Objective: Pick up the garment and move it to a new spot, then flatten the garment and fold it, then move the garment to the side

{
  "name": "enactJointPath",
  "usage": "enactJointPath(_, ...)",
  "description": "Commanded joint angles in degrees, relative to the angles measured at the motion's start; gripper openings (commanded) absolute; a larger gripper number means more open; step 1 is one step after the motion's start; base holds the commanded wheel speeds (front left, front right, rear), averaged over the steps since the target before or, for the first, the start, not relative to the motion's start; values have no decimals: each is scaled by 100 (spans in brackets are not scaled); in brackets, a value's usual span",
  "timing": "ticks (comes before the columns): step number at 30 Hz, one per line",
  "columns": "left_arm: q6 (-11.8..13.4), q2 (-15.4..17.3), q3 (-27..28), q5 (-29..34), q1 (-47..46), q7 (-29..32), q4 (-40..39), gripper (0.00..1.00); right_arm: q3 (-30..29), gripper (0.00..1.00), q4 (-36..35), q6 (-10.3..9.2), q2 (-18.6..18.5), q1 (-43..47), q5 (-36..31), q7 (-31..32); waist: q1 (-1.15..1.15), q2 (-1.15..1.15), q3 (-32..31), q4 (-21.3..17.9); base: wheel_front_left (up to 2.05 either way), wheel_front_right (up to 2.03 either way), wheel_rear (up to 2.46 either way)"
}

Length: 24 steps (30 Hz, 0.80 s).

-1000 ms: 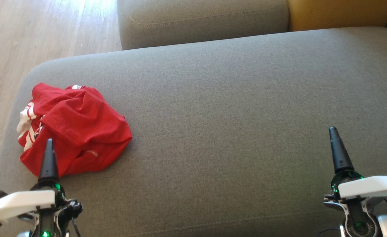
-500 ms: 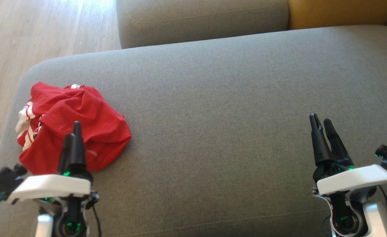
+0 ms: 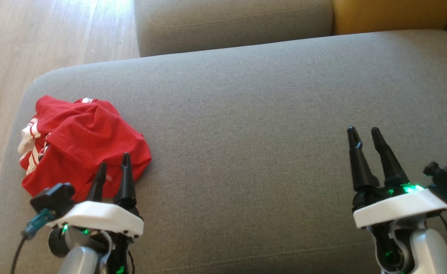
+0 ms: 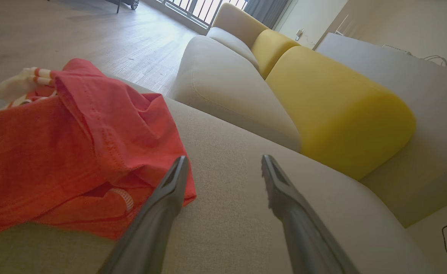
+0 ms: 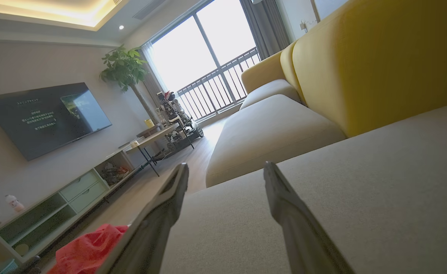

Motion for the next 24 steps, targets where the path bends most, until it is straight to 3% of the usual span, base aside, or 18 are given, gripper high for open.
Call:
enactJointPath(1,162,177,-56,265,-378,-87,-211,100,161,100,-283,2,-50,-269,-351,-84,0,0,-2,1,0,0,0)
enactJointPath(4,422,314,-325,470,-443,-137,-228,100,173,100,-316,2,-52,-246,-580,-135,0,0,-4,1,0,0,0)
enactJointPath(24,1401,806,-1493,1517,-787,-455,-419,100,157,100,-429,2,-65,-124,-1864,-459,0,0,-34,-8,0,0,0)
